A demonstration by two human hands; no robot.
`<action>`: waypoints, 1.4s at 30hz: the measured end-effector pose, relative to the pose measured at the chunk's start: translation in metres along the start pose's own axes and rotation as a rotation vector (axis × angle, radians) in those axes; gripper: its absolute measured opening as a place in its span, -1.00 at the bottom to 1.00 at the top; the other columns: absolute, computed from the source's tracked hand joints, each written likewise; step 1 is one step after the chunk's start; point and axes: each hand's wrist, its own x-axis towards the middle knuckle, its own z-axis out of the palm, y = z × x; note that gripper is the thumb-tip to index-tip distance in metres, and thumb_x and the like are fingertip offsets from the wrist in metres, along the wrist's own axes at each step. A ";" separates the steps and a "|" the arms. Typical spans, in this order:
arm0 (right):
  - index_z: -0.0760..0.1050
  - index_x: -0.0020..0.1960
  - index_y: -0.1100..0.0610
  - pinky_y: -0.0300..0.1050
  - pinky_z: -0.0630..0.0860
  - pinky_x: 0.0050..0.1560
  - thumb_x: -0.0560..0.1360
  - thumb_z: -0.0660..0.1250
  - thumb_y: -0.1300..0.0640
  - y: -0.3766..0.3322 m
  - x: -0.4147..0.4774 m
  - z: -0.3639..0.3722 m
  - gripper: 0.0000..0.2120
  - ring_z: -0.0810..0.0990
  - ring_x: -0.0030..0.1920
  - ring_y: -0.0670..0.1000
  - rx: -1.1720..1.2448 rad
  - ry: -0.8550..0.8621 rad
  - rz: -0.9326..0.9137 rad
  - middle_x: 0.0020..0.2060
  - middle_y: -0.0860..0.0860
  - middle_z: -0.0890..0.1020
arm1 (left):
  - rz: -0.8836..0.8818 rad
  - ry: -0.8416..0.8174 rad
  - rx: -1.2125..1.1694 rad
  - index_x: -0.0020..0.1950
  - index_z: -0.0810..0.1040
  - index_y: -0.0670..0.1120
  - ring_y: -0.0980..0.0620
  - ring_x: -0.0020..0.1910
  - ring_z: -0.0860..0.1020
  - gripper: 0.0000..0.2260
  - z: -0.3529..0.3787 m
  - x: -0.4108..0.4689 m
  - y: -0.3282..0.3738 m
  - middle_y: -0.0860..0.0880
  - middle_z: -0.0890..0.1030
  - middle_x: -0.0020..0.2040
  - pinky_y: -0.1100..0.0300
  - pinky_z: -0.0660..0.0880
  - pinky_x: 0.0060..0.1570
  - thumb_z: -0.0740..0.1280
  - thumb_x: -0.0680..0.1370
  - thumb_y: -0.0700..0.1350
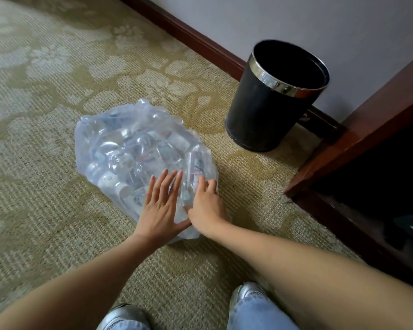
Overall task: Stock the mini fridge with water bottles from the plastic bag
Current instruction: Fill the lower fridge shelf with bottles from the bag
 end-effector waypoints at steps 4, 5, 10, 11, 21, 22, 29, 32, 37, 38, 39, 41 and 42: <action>-0.23 0.54 0.15 -0.04 0.48 0.08 0.53 0.31 0.00 0.000 0.001 0.002 -0.14 0.47 0.24 0.19 -0.059 -0.070 0.023 0.38 0.24 0.26 | 0.014 -0.018 0.031 0.51 0.14 -0.28 -0.13 0.50 0.04 -0.11 0.002 -0.002 -0.002 -0.22 0.24 0.49 -0.06 -0.12 0.48 0.14 0.40 0.34; -0.24 0.54 0.16 -0.04 0.48 0.09 0.52 0.31 -0.02 0.000 0.002 0.001 -0.12 0.47 0.24 0.19 -0.070 -0.087 0.025 0.38 0.25 0.26 | 0.014 -0.020 0.034 0.51 0.15 -0.28 -0.13 0.50 0.04 -0.11 0.002 -0.003 -0.002 -0.22 0.23 0.49 -0.06 -0.12 0.48 0.15 0.40 0.33; -0.25 0.53 0.23 -0.04 0.47 0.08 0.48 0.35 -0.12 -0.005 0.004 -0.002 -0.02 0.45 0.27 0.19 -0.155 -0.146 0.048 0.38 0.28 0.26 | 0.015 -0.009 0.016 0.51 0.12 -0.29 -0.13 0.51 0.04 -0.07 0.002 -0.010 -0.004 -0.21 0.21 0.50 -0.04 -0.12 0.49 0.17 0.37 0.34; -0.26 0.53 0.25 -0.06 0.47 0.04 0.48 0.34 -0.14 -0.007 0.003 -0.002 -0.01 0.45 0.27 0.19 -0.180 -0.156 0.056 0.38 0.28 0.25 | 0.019 -0.010 0.016 0.51 0.10 -0.28 -0.13 0.51 0.04 -0.07 0.002 -0.012 -0.004 -0.21 0.20 0.50 -0.04 -0.11 0.49 0.17 0.37 0.35; -0.33 0.50 0.32 0.04 0.46 0.21 0.62 0.15 0.12 -0.023 0.013 -0.003 -0.25 0.02 0.53 0.22 -0.299 -0.326 0.118 0.52 0.23 -0.22 | 0.023 0.010 -0.002 0.52 0.09 -0.26 -0.12 0.52 0.03 -0.05 0.004 -0.015 -0.004 -0.20 0.19 0.51 -0.11 -0.02 0.47 0.18 0.38 0.39; -0.35 0.50 0.32 0.05 0.45 0.23 0.62 0.16 0.11 -0.022 0.015 -0.002 -0.23 0.02 0.53 0.23 -0.281 -0.336 0.129 0.52 0.23 -0.23 | 0.023 0.013 0.003 0.52 0.10 -0.26 -0.13 0.52 0.04 -0.05 0.004 -0.015 -0.003 -0.20 0.19 0.51 -0.12 -0.01 0.47 0.20 0.38 0.39; -0.32 0.54 0.05 0.07 0.36 0.30 0.49 0.36 0.03 -0.004 0.021 0.010 -0.05 0.21 0.46 0.24 0.158 -0.248 0.226 0.55 0.15 -0.10 | 0.016 0.033 0.030 0.53 0.12 -0.21 -0.13 0.52 0.03 -0.05 0.007 -0.011 -0.004 -0.20 0.20 0.51 -0.14 0.00 0.48 0.26 0.37 0.39; -0.10 0.54 -0.05 0.03 0.40 0.30 0.38 0.48 0.05 0.004 0.019 0.016 -0.04 0.31 0.40 0.17 0.398 -0.126 0.189 0.48 0.06 0.15 | 0.032 0.068 -0.019 0.54 0.12 -0.18 -0.12 0.52 0.02 -0.06 0.008 -0.011 -0.008 -0.19 0.21 0.50 -0.13 -0.02 0.47 0.25 0.37 0.40; -0.01 0.54 -0.02 0.08 0.36 0.37 0.33 0.53 0.11 0.011 0.018 0.001 -0.02 0.29 0.44 0.11 0.684 -0.162 0.161 0.48 0.05 0.23 | 0.045 0.111 -0.099 0.55 0.03 -0.09 -0.09 0.53 0.03 -0.07 0.008 -0.010 -0.011 -0.13 0.16 0.50 -0.08 -0.07 0.50 0.24 0.37 0.42; -0.01 0.55 0.01 0.06 0.36 0.37 0.34 0.53 0.09 0.010 0.018 -0.002 -0.03 0.29 0.44 0.10 0.663 -0.174 0.172 0.48 0.06 0.23 | 0.044 0.112 -0.107 0.55 0.03 -0.09 -0.09 0.53 0.03 -0.06 0.007 -0.010 -0.011 -0.13 0.16 0.50 -0.07 -0.08 0.50 0.25 0.37 0.41; 0.00 0.54 0.06 0.05 0.37 0.35 0.35 0.52 0.05 0.008 0.018 -0.005 -0.05 0.32 0.42 0.11 0.594 -0.185 0.196 0.47 0.07 0.26 | 0.042 0.109 -0.108 0.54 0.03 -0.09 -0.09 0.53 0.03 -0.06 0.008 -0.010 -0.010 -0.14 0.16 0.50 -0.07 -0.08 0.50 0.27 0.37 0.41; 0.13 0.49 0.19 0.03 0.44 0.27 0.36 0.49 -0.06 0.001 0.017 -0.009 -0.14 0.43 0.33 0.13 0.364 -0.204 0.257 0.38 0.12 0.38 | 0.029 0.102 -0.101 0.54 0.03 -0.10 -0.09 0.53 0.03 -0.06 0.008 -0.011 -0.010 -0.16 0.18 0.50 -0.07 -0.07 0.50 0.28 0.36 0.40; 0.23 0.43 0.23 0.02 0.47 0.23 0.38 0.46 -0.11 -0.004 0.016 -0.010 -0.21 0.47 0.28 0.14 0.253 -0.222 0.270 0.32 0.14 0.45 | 0.022 0.099 -0.097 0.53 0.03 -0.10 -0.09 0.53 0.03 -0.06 0.009 -0.012 -0.009 -0.16 0.19 0.50 -0.07 -0.07 0.50 0.28 0.36 0.40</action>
